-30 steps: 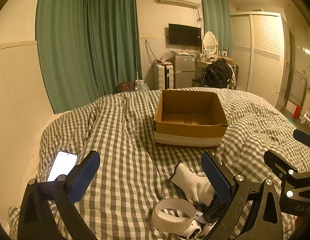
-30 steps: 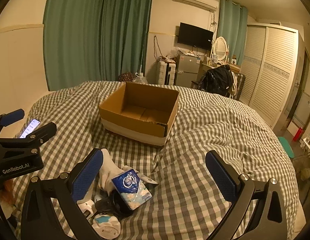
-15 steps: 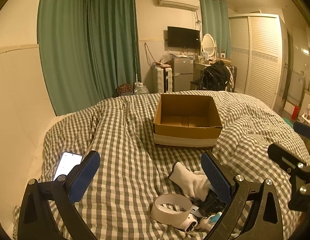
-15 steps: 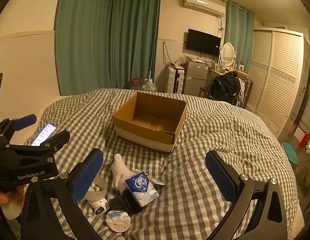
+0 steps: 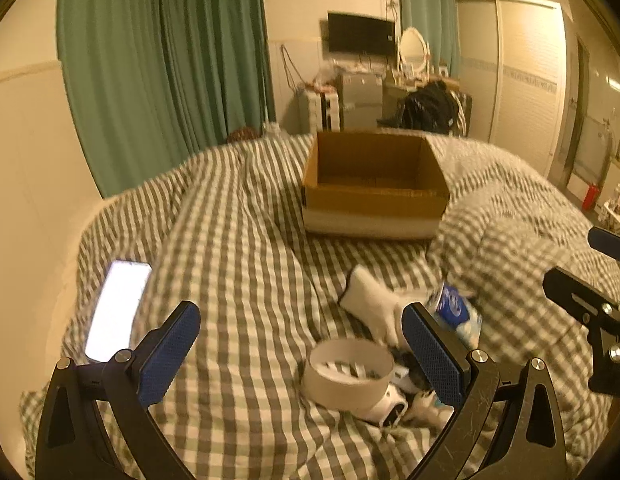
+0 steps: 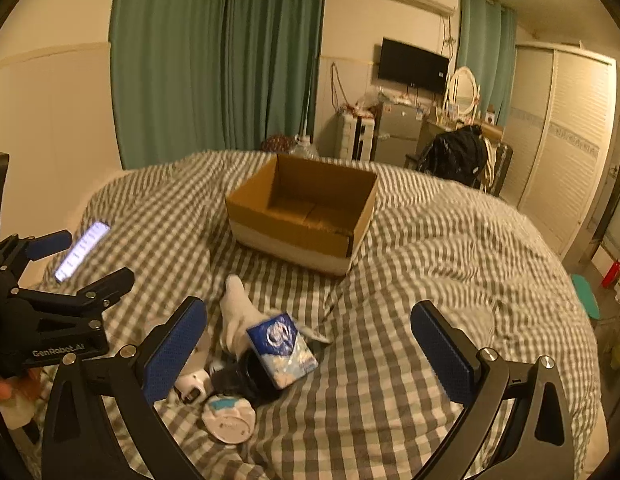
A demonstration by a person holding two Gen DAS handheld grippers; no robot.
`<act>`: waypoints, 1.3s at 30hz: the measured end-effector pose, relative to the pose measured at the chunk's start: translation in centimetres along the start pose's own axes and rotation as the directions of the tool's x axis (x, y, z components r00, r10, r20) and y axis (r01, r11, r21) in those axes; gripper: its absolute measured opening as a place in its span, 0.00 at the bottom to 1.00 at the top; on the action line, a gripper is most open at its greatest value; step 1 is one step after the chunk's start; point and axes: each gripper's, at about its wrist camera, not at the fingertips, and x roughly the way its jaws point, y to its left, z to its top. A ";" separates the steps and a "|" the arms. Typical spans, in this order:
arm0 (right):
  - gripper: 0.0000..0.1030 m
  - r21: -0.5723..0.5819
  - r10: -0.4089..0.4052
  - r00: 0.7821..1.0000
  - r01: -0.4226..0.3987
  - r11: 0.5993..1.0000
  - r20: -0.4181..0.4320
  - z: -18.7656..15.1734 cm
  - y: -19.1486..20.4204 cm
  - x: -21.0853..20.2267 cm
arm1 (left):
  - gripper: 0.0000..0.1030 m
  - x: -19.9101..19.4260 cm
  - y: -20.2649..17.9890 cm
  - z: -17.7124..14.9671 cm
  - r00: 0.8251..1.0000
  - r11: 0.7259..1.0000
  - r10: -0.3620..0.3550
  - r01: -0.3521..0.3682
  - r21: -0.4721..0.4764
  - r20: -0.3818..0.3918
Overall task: Organize objects
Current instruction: 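Grasp the beige tape roll with left tool while right tool grasps the Vinda tissue pack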
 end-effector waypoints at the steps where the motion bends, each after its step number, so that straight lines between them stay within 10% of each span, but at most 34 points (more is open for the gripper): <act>1: 1.00 0.007 0.003 1.000 -0.003 1.000 -0.016 -0.3 -0.2 0.5 | 1.00 0.4 -0.2 -0.3 1.000 1.000 -0.002 0.002 0.006 -0.012; 12: 0.99 0.010 0.059 0.976 -0.058 0.998 -0.211 -3.9 -0.7 7.5 | 1.00 7.5 -2.0 -5.1 0.958 0.993 -0.090 0.107 0.049 -0.271; 22: 0.90 0.017 0.177 0.932 -0.181 0.983 -0.316 -3.8 -0.1 12.5 | 1.00 11.1 -2.9 -4.7 0.943 0.991 -0.112 0.128 0.032 -0.314; 26: 0.84 0.035 0.205 0.913 -0.206 0.978 -0.352 -3.6 0.2 14.7 | 0.84 11.8 -3.5 -5.0 0.936 0.985 -0.132 0.160 0.059 -0.327; 30: 0.63 0.035 0.220 0.903 -0.223 0.974 -0.369 -3.7 0.4 15.1 | 0.79 12.0 -3.7 -5.0 0.930 0.982 -0.153 0.182 0.057 -0.334; 39: 0.60 -0.017 0.183 0.935 -0.198 0.980 -0.305 -3.0 1.1 12.3 | 0.79 9.6 -2.8 -4.3 0.943 0.985 -0.153 0.168 0.026 -0.295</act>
